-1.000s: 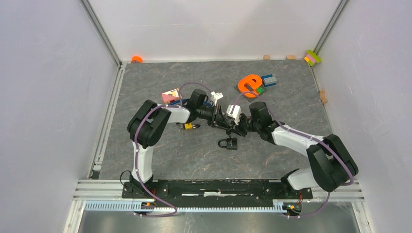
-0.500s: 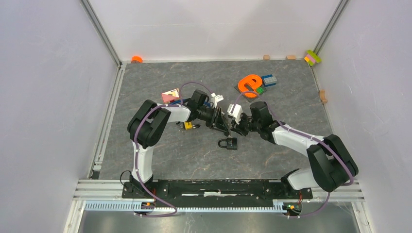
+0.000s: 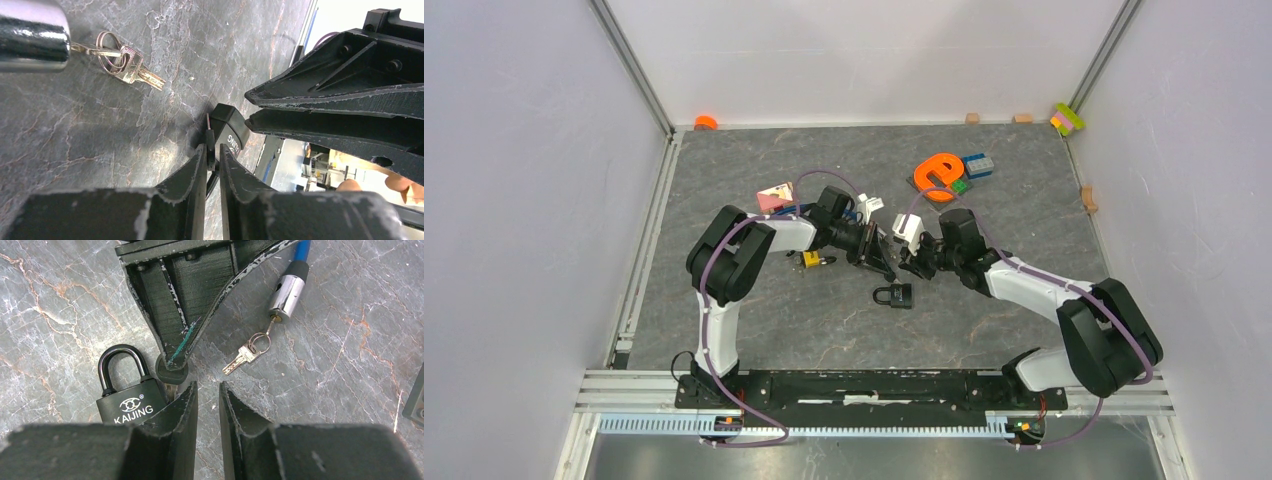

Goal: Unlock with the key

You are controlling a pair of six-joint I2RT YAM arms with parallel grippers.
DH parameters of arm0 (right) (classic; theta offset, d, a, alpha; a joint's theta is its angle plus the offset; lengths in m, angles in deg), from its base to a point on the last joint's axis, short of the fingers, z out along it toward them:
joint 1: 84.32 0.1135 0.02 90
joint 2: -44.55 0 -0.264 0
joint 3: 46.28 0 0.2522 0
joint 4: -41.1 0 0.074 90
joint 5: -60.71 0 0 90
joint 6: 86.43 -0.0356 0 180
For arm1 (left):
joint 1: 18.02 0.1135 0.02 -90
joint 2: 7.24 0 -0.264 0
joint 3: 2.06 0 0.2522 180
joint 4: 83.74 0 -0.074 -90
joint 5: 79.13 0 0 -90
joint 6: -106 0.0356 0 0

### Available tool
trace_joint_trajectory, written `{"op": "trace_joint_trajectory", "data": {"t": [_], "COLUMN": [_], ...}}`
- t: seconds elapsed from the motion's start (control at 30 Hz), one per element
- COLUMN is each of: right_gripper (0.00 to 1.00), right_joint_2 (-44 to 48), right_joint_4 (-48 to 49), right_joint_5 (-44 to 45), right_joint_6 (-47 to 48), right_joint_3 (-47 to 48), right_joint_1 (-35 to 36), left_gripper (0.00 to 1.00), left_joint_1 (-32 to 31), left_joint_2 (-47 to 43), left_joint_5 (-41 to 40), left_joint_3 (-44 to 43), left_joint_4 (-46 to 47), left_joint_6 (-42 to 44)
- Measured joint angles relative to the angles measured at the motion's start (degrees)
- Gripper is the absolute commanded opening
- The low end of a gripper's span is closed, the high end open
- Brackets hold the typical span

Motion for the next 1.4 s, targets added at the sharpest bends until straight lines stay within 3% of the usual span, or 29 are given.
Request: {"op": "trace_joint_trajectory", "data": {"t": [0.33, 0.5, 0.77, 1.17, 1.4], "right_gripper": [0.27, 0.34, 0.52, 0.63, 0.63], "right_joint_2": [0.3, 1.3, 3.2, 3.6, 3.9], "right_joint_4": [-0.3, -0.3, -0.3, -0.3, -1.2], "right_joint_5": [0.0, 0.0, -0.3, -1.3, -5.2], "right_joint_6": [0.0, 0.0, -0.7, -0.9, -0.3], "right_joint_3": [0.0, 0.0, 0.0, 0.0, 0.9], "right_joint_1": [-0.1, -0.5, -1.7, -1.9, -2.2], "left_gripper": [0.09, 0.02, 0.02, 0.02, 0.02], "left_joint_1": [-0.1, -0.1, 0.0, 2.8, 4.4], "left_joint_2": [0.0, 0.0, -0.2, -4.2, -6.9], "left_joint_5": [0.0, -0.1, -0.8, -0.9, 1.3], "left_joint_3": [0.0, 0.0, 0.0, 1.0, 2.6], "left_joint_4": [0.0, -0.1, -0.2, 1.3, 7.6], "left_joint_6": [0.0, 0.1, 0.6, 0.5, -2.9]}}
